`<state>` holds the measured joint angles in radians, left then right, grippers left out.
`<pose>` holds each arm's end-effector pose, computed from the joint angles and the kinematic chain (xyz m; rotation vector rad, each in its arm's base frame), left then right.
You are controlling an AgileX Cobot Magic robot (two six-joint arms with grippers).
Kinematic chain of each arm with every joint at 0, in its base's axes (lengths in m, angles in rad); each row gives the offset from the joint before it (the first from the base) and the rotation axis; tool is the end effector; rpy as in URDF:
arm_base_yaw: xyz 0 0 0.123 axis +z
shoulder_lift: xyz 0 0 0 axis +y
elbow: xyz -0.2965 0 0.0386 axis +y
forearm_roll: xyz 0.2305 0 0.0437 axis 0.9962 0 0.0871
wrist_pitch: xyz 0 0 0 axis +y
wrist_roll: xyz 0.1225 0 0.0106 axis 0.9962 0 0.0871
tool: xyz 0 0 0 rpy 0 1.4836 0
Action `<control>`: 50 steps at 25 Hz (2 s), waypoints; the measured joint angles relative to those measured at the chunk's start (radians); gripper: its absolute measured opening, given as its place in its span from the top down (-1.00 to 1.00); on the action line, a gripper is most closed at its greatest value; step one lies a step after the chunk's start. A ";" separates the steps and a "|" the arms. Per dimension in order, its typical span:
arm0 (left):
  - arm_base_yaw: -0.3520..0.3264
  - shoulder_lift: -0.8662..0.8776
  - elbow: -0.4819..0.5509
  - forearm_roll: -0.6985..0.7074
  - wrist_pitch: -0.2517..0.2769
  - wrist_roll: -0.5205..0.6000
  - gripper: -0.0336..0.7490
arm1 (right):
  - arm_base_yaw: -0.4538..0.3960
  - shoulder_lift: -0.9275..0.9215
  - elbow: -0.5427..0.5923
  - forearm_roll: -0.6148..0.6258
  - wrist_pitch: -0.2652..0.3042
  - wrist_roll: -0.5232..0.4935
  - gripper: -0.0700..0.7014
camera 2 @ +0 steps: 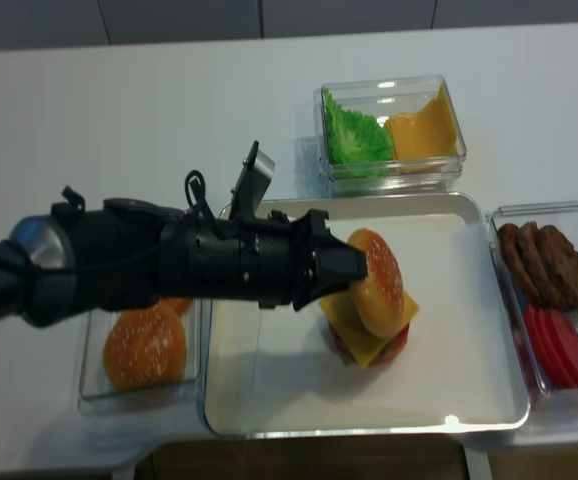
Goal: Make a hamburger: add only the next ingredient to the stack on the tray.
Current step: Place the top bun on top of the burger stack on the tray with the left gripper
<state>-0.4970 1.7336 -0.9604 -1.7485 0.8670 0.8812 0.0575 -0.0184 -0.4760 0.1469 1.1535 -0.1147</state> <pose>0.2668 -0.2498 0.2421 0.0844 2.3621 -1.6887 -0.0133 0.0157 0.2384 -0.1984 2.1272 0.1451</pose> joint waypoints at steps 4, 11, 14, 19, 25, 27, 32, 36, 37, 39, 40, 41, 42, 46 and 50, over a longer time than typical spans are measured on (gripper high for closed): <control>0.000 0.007 -0.006 0.000 0.020 0.000 0.58 | 0.000 0.000 0.000 0.000 0.000 0.000 0.23; 0.000 0.008 -0.006 0.000 0.022 0.002 0.58 | 0.000 0.000 0.000 0.000 0.000 0.002 0.27; 0.000 0.008 -0.006 0.000 0.020 0.002 0.58 | 0.000 0.000 0.000 0.000 0.000 0.002 0.28; 0.000 0.008 -0.006 0.000 0.020 0.025 0.58 | 0.000 0.000 0.000 0.000 0.000 0.002 0.28; 0.000 0.008 -0.006 0.000 0.020 0.031 0.41 | 0.000 0.000 0.000 0.000 0.000 0.002 0.28; 0.000 0.008 -0.006 0.000 0.019 0.031 0.35 | 0.000 0.000 0.000 0.000 0.000 0.002 0.28; 0.000 0.008 -0.006 0.008 0.008 0.034 0.19 | 0.000 0.000 0.000 0.000 0.000 0.002 0.28; 0.000 0.008 -0.006 0.018 0.008 0.048 0.13 | 0.000 0.000 0.000 0.000 0.000 0.002 0.28; 0.000 0.008 -0.006 0.022 0.008 0.048 0.12 | 0.000 0.000 0.000 0.000 0.000 0.002 0.28; 0.000 0.008 -0.006 0.044 0.008 0.050 0.12 | 0.000 0.000 0.000 0.000 0.000 0.002 0.28; 0.000 0.008 -0.006 0.054 0.008 0.050 0.12 | 0.000 0.000 0.000 0.000 0.000 0.002 0.28; 0.000 0.008 -0.006 0.069 0.008 0.050 0.12 | 0.000 0.000 0.000 0.000 0.000 0.002 0.28; 0.000 0.008 -0.006 0.076 0.008 0.050 0.12 | 0.000 0.000 0.000 0.000 0.000 0.002 0.28; 0.000 0.008 -0.006 0.104 -0.002 0.053 0.12 | 0.000 0.000 0.000 0.000 0.000 0.002 0.28; 0.000 0.008 -0.006 0.127 -0.028 0.053 0.11 | 0.000 0.000 0.000 0.000 0.000 0.002 0.28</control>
<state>-0.4970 1.7414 -0.9667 -1.6220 0.8389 0.9347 0.0575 -0.0184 -0.4760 0.1469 1.1535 -0.1127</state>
